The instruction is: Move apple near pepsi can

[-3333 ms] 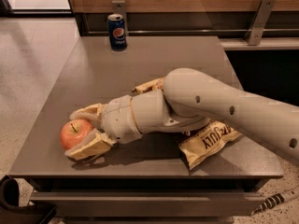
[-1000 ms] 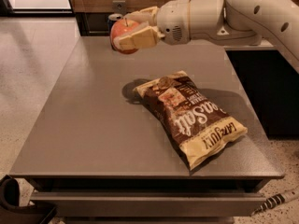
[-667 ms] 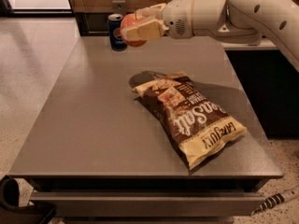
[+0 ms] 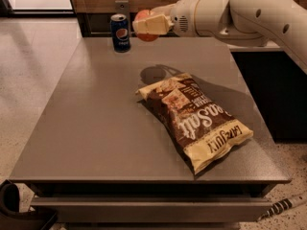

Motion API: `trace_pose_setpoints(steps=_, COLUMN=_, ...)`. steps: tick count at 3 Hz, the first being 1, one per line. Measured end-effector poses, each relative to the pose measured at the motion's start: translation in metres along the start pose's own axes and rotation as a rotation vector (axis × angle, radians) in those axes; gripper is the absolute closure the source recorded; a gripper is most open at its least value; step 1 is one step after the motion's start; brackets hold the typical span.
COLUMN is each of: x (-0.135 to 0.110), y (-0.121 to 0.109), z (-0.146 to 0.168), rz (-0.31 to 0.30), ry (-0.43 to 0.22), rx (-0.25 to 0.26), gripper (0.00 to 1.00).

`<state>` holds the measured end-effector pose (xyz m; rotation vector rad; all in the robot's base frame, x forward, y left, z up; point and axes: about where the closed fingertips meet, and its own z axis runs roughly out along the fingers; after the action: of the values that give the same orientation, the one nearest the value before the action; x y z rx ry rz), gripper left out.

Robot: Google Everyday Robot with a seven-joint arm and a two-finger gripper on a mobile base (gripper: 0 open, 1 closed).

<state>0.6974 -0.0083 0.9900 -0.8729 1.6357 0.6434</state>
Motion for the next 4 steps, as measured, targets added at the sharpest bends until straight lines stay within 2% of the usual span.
trace_pose_setpoints(steps=1, x=-0.002, y=-0.007, z=0.001, rz=0.009, ry=-0.010, rx=0.030, gripper=1.00)
trace_pose_setpoints(steps=2, x=-0.002, y=-0.007, z=0.001, rz=0.009, ry=-0.010, rx=0.030, gripper=1.00)
trace_pose_setpoints(steps=3, x=0.001, y=-0.016, z=0.020, rz=-0.017, ry=0.012, rx=0.015, gripper=1.00)
trace_pose_setpoints(steps=4, x=0.005, y=-0.043, z=0.059, rz=-0.079, ry=0.008, rx=-0.032, gripper=1.00)
